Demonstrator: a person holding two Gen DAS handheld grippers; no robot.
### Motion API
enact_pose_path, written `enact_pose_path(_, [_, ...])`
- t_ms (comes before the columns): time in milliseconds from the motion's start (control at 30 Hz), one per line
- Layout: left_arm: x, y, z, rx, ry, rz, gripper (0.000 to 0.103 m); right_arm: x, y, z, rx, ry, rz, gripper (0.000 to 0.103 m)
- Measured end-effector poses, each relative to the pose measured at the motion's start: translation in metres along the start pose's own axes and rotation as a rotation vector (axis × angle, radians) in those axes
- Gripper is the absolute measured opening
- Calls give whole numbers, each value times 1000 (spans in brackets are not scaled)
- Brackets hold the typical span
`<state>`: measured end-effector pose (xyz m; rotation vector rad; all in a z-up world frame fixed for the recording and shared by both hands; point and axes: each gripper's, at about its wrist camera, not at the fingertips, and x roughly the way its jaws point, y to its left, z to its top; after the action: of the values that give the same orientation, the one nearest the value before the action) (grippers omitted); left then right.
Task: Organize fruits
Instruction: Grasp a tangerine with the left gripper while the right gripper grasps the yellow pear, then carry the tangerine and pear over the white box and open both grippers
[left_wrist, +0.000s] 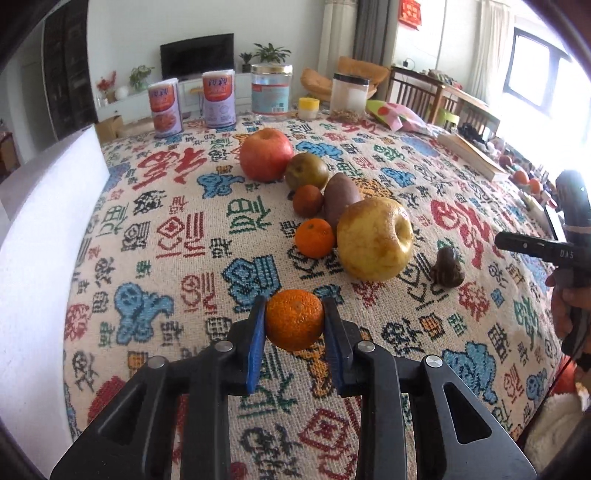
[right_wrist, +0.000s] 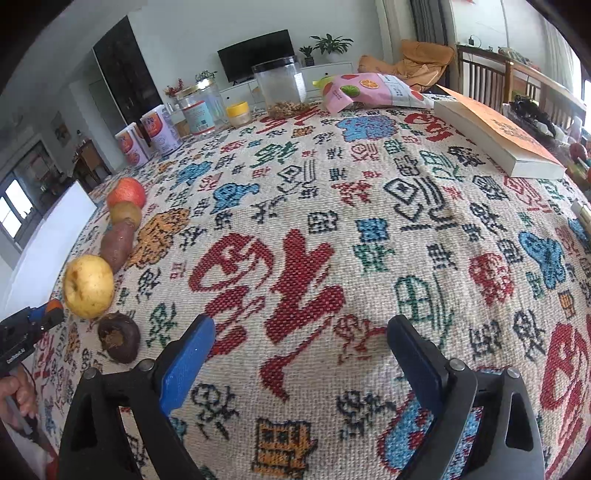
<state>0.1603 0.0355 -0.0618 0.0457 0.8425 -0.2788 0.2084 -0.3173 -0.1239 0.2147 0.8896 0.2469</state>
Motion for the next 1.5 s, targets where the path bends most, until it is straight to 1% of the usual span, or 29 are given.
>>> enact_pose_path(33, [-6,2,-2,-12,-3,6,29,-2,19,-5,-30,11,74,88])
enact_pose_path(67, [-13,5,-4,-25,-7,10,29,-2,43,-10,-88,23,112,88])
enact_pose_path(100, [-19,7,-6,-38,-10,12,29,0,68,-14,-163,39,127,88])
enact_pose_path(133, [-27,9,-8,-51,-17,16,29,4,90,-17,-229,50,123,87])
enact_pose_path(167, [-34,12,-10,-62,-26,22,29,7,109,-17,-267,54,115,85])
enact_pose_path(300, [-58,24,-18,-128,-42,26,29,15,159,6,-267,77,190,85])
enact_pose_path(367, [-63,32,-22,-167,-40,25,29,34,185,20,-290,147,208,87])
enact_pose_path(400, [-66,35,-25,-182,-42,30,29,47,196,25,-295,180,190,87])
enact_pose_path(467, [-76,42,-29,-207,-48,46,29,74,210,30,-301,245,122,87])
enact_pose_path(500, [-82,46,-31,-221,-53,48,29,86,213,29,-304,279,95,83])
enact_pose_path(533, [-90,51,-32,-234,-60,48,29,95,214,27,-307,317,71,71])
enact_pose_path(567, [-101,56,-33,-248,-71,48,29,99,213,26,-300,335,62,68])
enact_pose_path(633, [-127,68,-33,-276,-102,52,29,93,212,25,-299,337,23,68])
enact_pose_path(667, [-144,77,-31,-292,-129,53,29,88,211,27,-294,328,27,68])
enact_pose_path(700, [-162,87,-29,-306,-161,58,29,79,211,28,-274,314,65,68])
enact_pose_path(767, [-193,108,-24,-327,-216,112,29,55,216,36,-234,287,165,68])
enact_pose_path(867, [-215,150,-16,-360,-246,224,29,26,257,52,-278,233,278,68])
enact_pose_path(900, [-214,166,-15,-382,-236,261,29,19,277,57,-303,219,318,68])
enact_pose_path(933, [-209,185,-14,-417,-217,282,29,14,301,60,-327,212,363,68])
enact_pose_path(967, [-201,203,-14,-457,-193,292,29,12,326,63,-350,212,408,68])
enact_pose_path(1033, [-179,232,-17,-518,-120,313,29,12,381,62,-407,215,491,68])
enact_pose_path(1100, [-155,244,-21,-538,-50,307,29,17,433,55,-472,211,539,68])
enact_pose_path(1167, [-133,243,-30,-548,18,277,29,30,480,45,-537,223,563,68])
enact_pose_path(1267, [-112,237,-43,-556,88,264,30,62,531,32,-604,262,521,68])
enact_pose_path(1367, [-102,232,-57,-568,127,254,31,96,556,19,-639,322,462,68])
enact_pose_path(1400, [-102,231,-60,-571,132,259,33,105,561,14,-650,334,440,68])
enact_pose_path(1433, [-102,230,-63,-572,136,265,42,114,565,10,-661,348,423,68])
enact_pose_path(1467, [-103,228,-66,-573,138,272,57,120,568,6,-670,363,412,68])
enact_pose_path(1500, [-108,227,-66,-573,122,281,63,125,571,2,-677,375,401,68])
